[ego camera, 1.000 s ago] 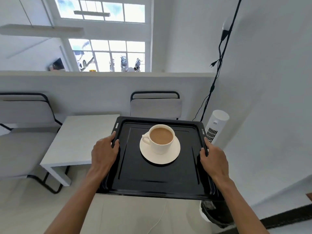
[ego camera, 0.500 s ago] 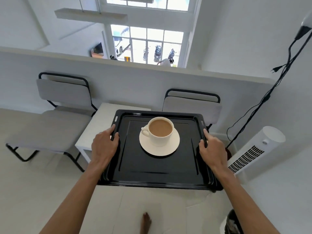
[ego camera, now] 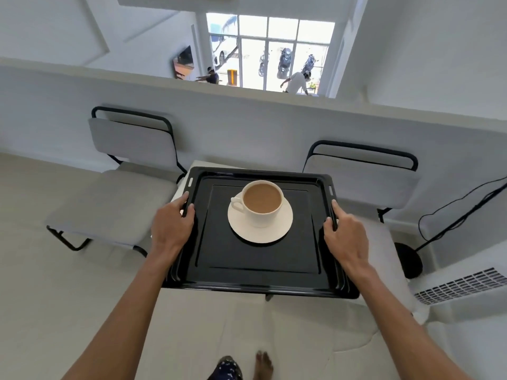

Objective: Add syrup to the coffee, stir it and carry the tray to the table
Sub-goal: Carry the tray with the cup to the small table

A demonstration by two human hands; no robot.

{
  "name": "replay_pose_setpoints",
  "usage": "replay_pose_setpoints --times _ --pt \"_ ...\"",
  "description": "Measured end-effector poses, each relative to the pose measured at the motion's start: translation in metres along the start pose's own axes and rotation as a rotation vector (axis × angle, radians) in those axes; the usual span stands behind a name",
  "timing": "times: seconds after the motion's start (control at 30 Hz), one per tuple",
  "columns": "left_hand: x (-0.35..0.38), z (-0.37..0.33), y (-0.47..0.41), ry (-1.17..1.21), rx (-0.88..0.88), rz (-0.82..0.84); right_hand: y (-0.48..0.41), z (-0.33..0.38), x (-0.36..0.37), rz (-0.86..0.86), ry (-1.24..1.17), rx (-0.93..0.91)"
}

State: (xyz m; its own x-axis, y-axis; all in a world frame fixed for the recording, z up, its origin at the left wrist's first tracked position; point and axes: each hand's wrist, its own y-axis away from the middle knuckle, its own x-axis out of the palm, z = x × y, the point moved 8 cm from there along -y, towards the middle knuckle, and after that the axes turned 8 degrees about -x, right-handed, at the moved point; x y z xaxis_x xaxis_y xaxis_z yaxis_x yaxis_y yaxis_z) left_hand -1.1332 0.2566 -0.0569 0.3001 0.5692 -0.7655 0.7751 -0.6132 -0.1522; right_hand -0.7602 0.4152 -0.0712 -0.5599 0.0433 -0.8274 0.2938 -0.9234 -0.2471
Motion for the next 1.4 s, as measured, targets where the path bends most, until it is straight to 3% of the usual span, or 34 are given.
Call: replay_pose_setpoints --times 0.57,0.97,1.4 --pt "0.046 0.046 -0.193 0.011 0.022 0.063 -0.124 0.069 0.107 -0.033 0.024 0.09" --pt "0.102 0.094 -0.328 0.006 0.096 0.167 -0.192 0.103 0.226 -0.069 -0.012 0.181" --pt "0.202 0.155 -0.405 -0.001 0.063 0.141 -0.255 0.068 0.346 -0.057 -0.026 0.219"
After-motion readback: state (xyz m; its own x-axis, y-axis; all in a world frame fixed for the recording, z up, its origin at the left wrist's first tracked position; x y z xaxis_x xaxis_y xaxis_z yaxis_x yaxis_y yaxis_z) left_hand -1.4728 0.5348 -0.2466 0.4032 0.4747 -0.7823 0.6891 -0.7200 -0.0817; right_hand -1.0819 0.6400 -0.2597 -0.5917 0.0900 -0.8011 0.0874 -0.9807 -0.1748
